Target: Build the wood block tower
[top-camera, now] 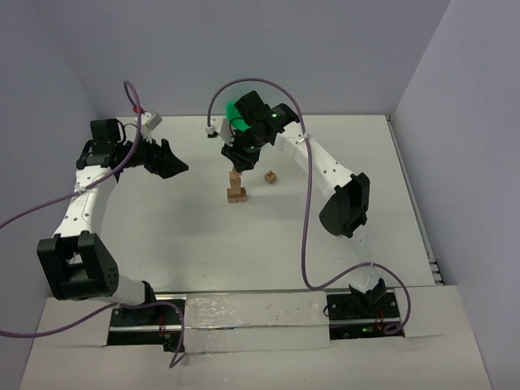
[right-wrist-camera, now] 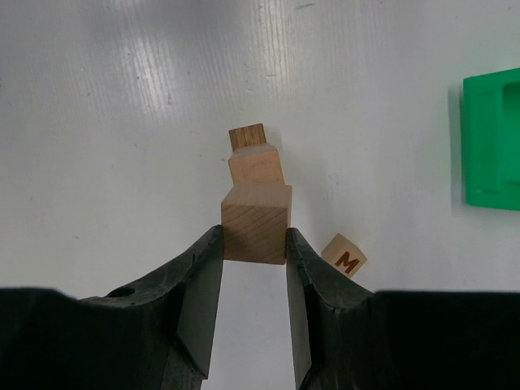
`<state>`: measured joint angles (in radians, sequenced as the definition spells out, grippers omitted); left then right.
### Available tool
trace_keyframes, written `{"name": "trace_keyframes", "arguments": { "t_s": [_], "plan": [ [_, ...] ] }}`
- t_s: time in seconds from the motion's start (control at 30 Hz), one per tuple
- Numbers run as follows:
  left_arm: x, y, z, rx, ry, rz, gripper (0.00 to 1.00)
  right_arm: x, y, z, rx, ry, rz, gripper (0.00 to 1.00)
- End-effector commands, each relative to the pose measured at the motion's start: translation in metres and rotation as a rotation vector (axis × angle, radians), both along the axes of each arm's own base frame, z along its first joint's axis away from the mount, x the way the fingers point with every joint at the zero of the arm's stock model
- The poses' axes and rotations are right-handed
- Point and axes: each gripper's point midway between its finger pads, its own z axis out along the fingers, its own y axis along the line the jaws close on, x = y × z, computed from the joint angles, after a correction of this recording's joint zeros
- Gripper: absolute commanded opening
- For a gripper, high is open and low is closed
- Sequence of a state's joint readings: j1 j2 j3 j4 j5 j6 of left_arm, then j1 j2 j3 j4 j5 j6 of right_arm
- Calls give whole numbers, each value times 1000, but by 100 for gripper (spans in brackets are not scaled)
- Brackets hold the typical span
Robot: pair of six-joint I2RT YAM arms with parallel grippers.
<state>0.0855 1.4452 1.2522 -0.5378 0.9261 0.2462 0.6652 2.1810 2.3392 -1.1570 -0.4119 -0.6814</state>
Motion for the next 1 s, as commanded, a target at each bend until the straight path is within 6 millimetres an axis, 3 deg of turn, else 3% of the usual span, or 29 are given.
{"name": "trace_keyframes", "arguments": {
  "t_s": [0.0,0.97],
  "plan": [
    [-1,-3,16,-23,-55,-29,97,4,14,15,52,-40,22,21],
    [-3,-4,16,-24,-61,-52,97,4,27,4,38,-47,44,24]
  ]
}}
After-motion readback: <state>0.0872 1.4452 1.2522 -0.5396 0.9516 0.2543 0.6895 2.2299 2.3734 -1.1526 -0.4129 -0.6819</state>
